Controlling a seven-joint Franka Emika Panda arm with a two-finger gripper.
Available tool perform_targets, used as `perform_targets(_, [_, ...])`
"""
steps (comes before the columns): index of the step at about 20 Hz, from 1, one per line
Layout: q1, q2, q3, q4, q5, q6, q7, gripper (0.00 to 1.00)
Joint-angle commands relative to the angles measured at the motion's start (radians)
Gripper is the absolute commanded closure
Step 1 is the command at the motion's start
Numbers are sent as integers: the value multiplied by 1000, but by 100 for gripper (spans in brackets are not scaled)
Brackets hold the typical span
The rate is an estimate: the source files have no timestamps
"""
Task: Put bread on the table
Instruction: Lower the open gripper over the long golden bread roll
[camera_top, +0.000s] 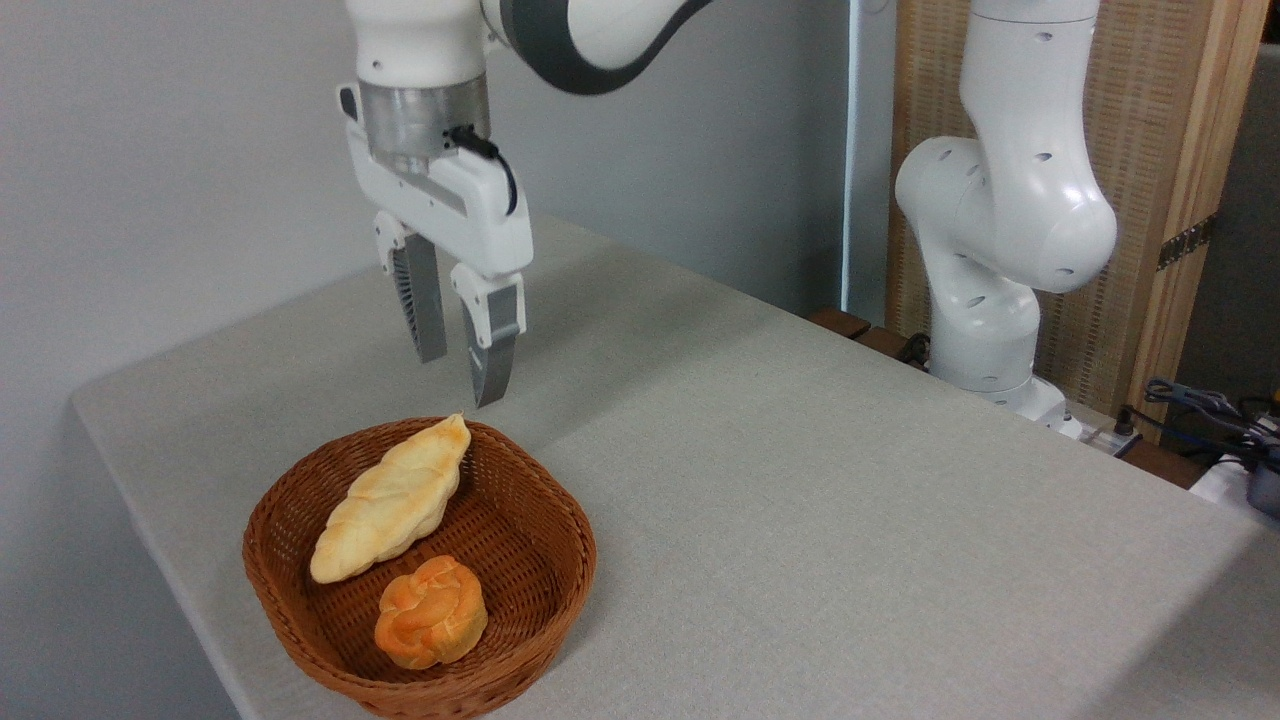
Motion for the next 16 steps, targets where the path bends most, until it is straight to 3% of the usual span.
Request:
perform_targets(1, [-3, 47, 5, 18, -15, 26, -16, 0])
perform_targets(3, [-3, 79, 7, 18, -45, 72, -43, 0])
perform_targets(5, [-1, 108, 11, 16, -71, 150, -138, 0])
perform_targets(10, [3, 178, 16, 13, -73, 238, -232, 0])
perform_targets(12, [3, 196, 16, 12, -73, 296, -336, 0])
perform_targets(16, [2, 222, 14, 10, -71, 310, -356, 0])
